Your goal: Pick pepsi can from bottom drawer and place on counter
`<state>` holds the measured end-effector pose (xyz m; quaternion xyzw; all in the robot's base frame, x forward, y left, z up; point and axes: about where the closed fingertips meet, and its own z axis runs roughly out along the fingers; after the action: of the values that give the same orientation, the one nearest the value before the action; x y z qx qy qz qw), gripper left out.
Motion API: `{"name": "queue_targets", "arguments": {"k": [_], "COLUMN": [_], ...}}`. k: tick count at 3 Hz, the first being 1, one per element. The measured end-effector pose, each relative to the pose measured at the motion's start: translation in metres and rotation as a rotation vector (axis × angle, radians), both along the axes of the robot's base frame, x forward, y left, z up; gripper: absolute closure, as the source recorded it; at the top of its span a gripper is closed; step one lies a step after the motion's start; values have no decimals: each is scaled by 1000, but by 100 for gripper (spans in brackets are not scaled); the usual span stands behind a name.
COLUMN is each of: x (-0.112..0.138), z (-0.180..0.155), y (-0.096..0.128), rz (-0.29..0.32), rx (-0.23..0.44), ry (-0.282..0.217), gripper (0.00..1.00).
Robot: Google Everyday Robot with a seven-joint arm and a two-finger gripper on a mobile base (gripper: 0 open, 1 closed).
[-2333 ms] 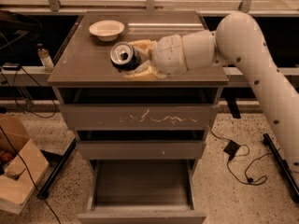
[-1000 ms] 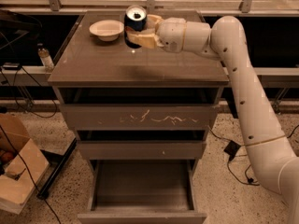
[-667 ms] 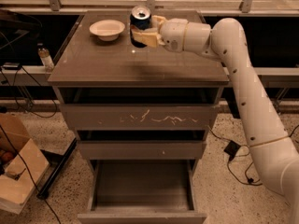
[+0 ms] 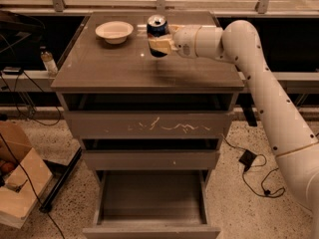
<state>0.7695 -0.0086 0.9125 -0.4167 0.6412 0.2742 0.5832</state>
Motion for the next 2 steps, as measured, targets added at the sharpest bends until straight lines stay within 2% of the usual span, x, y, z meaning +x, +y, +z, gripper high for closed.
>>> {"name": "queue_targets", "arguments": {"k": [1,2], "x": [9,14], "z": [-22,-45], "y": [-15,-28], "rz": [-47,-72], "rx": [-9,18], "ry": [87,185], "gripper": [82,58]}}
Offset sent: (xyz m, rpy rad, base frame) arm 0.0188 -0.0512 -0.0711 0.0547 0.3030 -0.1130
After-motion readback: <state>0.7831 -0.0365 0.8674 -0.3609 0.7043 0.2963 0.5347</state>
